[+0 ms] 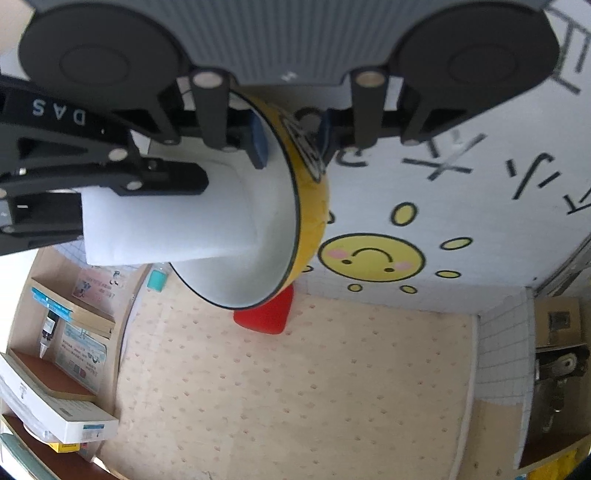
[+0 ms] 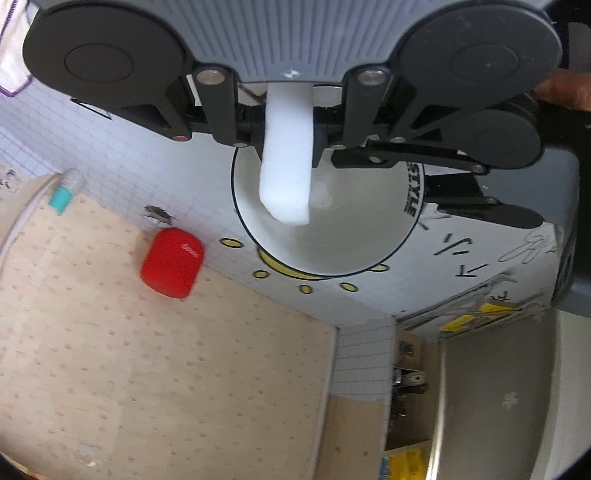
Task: Clean bowl
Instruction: 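Rotate the bowl with the left gripper while the right gripper rubs the sponge along the inner wall, then hold the bowl with the left gripper while the right gripper wipes the bowl bottom with the sponge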
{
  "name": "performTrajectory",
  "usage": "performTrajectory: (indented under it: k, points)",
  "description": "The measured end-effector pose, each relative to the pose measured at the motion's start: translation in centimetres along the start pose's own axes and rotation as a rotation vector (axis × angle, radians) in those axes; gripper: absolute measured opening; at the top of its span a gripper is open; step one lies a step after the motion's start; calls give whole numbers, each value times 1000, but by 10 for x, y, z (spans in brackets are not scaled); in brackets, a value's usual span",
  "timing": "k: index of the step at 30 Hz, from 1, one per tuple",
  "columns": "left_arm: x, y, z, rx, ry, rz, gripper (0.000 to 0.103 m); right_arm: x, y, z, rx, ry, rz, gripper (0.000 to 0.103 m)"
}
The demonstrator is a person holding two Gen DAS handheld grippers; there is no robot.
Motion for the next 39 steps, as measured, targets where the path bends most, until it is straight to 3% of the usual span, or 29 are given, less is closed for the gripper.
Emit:
performTrajectory:
  k: [10,24,30,35,39]
  points:
    - [21,27,-33,-28,-7,88,25,-4,-4,-45,-53,60,-6,19]
    - [42,69,-90,-64,82,111,26,-16,-12,-108,-118,171,-32,19]
    - [34,59,-92,-44,124,88,30,-24,-22,-101,-55,177,-49,19]
    - [32,50,-89,-29,153,91,32,-13,-30,-97,-70,175,-96,19]
    - [30,43,-84,-20,154,87,33,-18,-27,-87,-63,142,-67,18]
Point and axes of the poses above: each gripper's, at about its wrist camera, not at the fingertips, and y roughly the way its jaws point, z to its left, x to its top, the point moved 3 cm from there along y, roughly the way its jaws point, and after that the axes turned 12 degrees about x, right-handed, at the moved point
